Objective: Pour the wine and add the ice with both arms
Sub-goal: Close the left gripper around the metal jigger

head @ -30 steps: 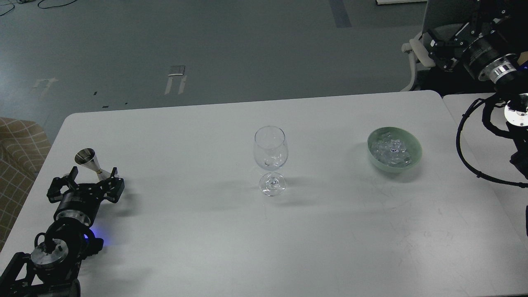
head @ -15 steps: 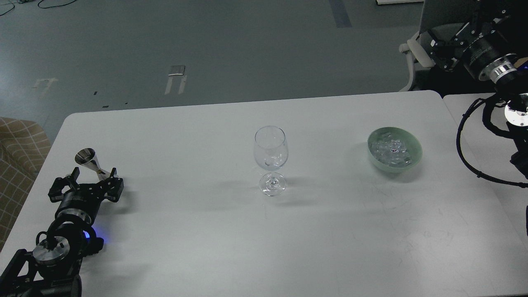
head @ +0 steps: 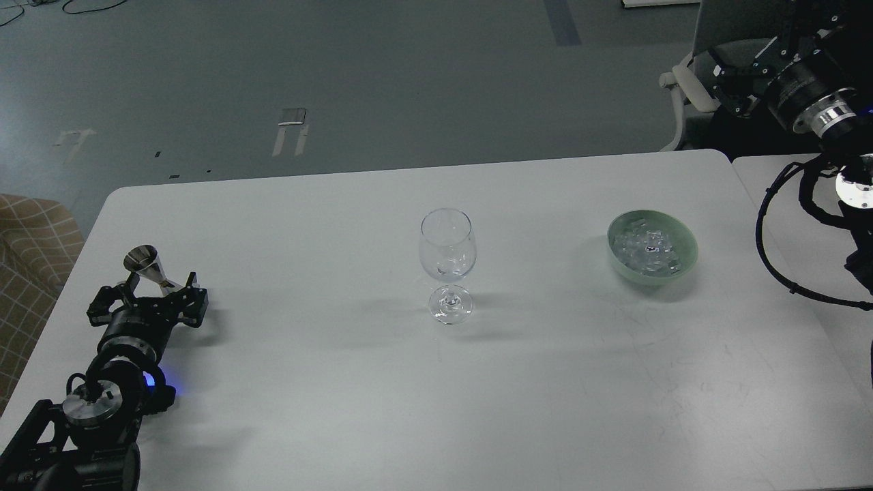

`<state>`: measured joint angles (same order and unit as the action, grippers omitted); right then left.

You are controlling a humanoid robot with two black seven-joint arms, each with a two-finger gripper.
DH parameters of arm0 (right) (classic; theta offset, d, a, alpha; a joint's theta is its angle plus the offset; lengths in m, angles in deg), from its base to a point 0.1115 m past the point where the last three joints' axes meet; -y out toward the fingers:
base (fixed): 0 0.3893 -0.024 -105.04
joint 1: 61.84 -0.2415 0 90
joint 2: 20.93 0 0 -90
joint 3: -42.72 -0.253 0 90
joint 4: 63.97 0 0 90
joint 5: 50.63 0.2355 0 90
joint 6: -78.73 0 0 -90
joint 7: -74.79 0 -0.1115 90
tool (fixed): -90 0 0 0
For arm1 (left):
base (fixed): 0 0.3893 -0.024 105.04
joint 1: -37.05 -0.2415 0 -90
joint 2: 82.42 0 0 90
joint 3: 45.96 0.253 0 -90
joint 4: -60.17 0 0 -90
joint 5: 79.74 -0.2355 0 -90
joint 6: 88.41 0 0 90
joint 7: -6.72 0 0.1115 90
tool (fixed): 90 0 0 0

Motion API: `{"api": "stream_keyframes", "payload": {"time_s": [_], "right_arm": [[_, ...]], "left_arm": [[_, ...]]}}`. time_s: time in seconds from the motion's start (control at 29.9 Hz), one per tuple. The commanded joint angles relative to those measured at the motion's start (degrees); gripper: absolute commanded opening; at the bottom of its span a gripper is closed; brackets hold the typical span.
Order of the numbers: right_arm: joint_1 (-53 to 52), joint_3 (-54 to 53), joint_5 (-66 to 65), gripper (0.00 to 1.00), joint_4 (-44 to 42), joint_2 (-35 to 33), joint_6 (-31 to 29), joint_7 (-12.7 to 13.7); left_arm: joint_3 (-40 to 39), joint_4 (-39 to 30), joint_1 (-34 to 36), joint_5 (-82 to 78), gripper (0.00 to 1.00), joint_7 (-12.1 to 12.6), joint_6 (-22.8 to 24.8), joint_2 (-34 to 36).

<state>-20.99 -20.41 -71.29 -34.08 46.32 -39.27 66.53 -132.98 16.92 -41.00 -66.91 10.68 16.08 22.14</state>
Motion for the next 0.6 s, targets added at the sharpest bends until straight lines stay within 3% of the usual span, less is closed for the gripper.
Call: {"api": "stream_keyframes", "payload": {"time_s": [0.0,0.57], "right_arm": [[0.02,0.03,0.00,1.00,0.26,-0.01,0.00,0.00],[0.10,0.03,0.00,1.00,0.35,-0.01,0.00,0.00]], "left_arm": [[0.01,0.02,0.18,0.00,0.86,-0.10,0.19,-0.06],[0.01,0.89,0.53,0.09,0.68,-0.10,2.39,-0.15]]}}
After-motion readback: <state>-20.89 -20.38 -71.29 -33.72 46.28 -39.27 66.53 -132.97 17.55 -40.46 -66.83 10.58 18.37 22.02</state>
